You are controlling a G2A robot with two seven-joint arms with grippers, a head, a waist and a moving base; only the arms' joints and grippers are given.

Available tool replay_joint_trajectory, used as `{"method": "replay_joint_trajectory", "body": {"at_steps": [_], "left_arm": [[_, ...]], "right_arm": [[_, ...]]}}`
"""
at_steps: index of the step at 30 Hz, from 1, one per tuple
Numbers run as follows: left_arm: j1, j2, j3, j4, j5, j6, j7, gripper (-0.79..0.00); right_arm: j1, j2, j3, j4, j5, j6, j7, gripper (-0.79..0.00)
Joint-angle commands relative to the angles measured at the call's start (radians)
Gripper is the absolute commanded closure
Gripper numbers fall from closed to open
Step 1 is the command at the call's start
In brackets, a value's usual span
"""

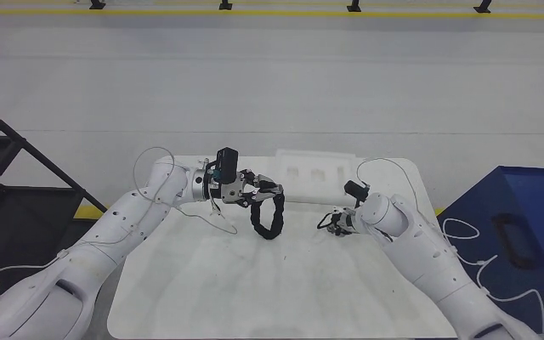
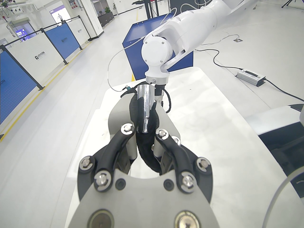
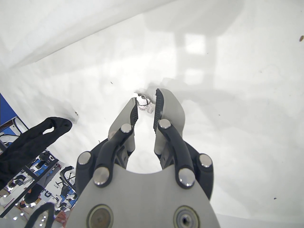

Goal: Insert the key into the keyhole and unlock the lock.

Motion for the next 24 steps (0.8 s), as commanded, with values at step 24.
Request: {"method": "replay_joint_trajectory", "body": {"at_steps": [24], "left_arm": [[0.000,0.000,0.000,0.000,0.000,0.000,0.000,0.000]], "right_arm": [[0.019,-0.034,-0.020,0.035,0.037,-0.046,0.005,-0.160]]}}
